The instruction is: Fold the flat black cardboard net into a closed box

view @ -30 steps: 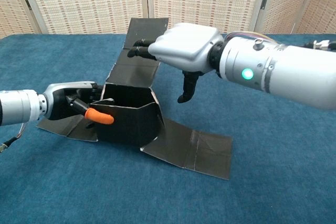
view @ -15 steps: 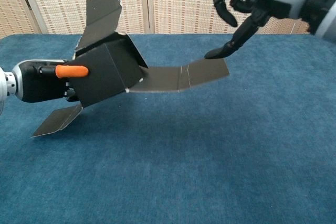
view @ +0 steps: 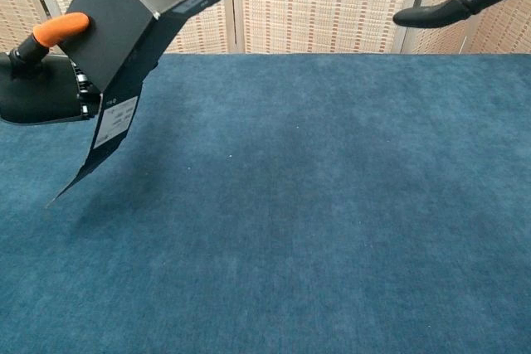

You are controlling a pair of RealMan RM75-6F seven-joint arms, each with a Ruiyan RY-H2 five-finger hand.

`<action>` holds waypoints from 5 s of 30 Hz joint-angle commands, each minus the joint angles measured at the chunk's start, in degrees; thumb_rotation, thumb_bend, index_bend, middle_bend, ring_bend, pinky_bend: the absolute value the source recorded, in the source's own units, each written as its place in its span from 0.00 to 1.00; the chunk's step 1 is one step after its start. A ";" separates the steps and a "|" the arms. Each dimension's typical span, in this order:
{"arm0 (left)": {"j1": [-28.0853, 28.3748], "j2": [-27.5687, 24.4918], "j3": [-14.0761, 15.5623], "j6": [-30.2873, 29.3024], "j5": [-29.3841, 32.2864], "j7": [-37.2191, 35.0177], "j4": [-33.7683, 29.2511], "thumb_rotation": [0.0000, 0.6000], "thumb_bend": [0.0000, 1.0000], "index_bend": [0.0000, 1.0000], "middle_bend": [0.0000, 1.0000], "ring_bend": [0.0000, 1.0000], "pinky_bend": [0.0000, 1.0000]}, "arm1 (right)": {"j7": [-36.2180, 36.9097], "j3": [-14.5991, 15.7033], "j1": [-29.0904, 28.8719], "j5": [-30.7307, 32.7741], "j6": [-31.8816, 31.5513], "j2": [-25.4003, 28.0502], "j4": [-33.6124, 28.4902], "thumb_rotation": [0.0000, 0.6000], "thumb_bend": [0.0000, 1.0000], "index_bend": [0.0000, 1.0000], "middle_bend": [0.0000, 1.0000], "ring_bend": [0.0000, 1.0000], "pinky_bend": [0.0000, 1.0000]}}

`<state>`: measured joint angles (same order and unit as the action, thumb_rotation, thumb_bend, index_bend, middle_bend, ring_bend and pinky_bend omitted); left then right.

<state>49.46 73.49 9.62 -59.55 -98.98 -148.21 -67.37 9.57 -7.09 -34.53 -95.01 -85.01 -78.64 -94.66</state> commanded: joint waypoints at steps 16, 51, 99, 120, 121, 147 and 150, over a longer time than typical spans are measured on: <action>1.26 -1.62 3.01 -5.95 -3.48 4.50 -4.65 1.00 0.16 0.33 0.34 0.56 0.75 | -22.05 -13.16 -12.02 6.99 9.85 -14.21 -0.61 1.00 0.04 0.00 0.11 0.73 1.00; 2.60 0.50 0.11 5.35 3.21 49.56 -10.61 1.00 0.16 0.32 0.33 0.55 0.75 | -32.25 -6.68 -12.88 5.42 13.92 -16.91 3.31 1.00 0.00 0.00 0.00 0.70 1.00; -1.81 12.81 -8.83 21.66 20.08 102.55 -6.03 1.00 0.16 0.18 0.23 0.53 0.73 | -30.31 2.89 -15.42 -4.82 16.46 -35.22 38.92 1.00 0.01 0.05 0.23 0.76 1.00; -2.30 10.91 -8.91 22.86 15.57 99.33 -7.52 1.00 0.17 0.02 0.09 0.50 0.70 | -31.60 4.28 -15.26 -4.92 17.82 -32.89 36.45 1.00 0.11 0.16 0.30 0.77 1.00; -2.33 10.87 -8.91 22.82 15.44 99.08 -7.51 1.00 0.17 0.01 0.08 0.50 0.70 | -31.51 4.44 -15.16 -5.00 17.77 -32.78 36.37 1.00 0.11 0.16 0.30 0.77 1.00; -2.19 10.25 -8.59 22.29 13.67 97.96 -8.91 1.00 0.17 0.00 0.02 0.50 0.69 | -30.50 6.04 -15.28 -6.98 17.76 -33.72 37.70 1.00 0.14 0.24 0.36 0.78 1.00; -2.17 10.17 -8.51 22.31 13.58 97.80 -9.02 1.00 0.17 0.00 0.02 0.50 0.69 | -30.73 6.35 -15.43 -7.19 18.27 -33.83 37.68 1.00 0.14 0.24 0.37 0.78 1.00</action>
<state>47.28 83.67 1.10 -37.24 -85.39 -50.39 -76.39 -21.09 -0.80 -49.92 -102.15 -66.82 -112.44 -56.97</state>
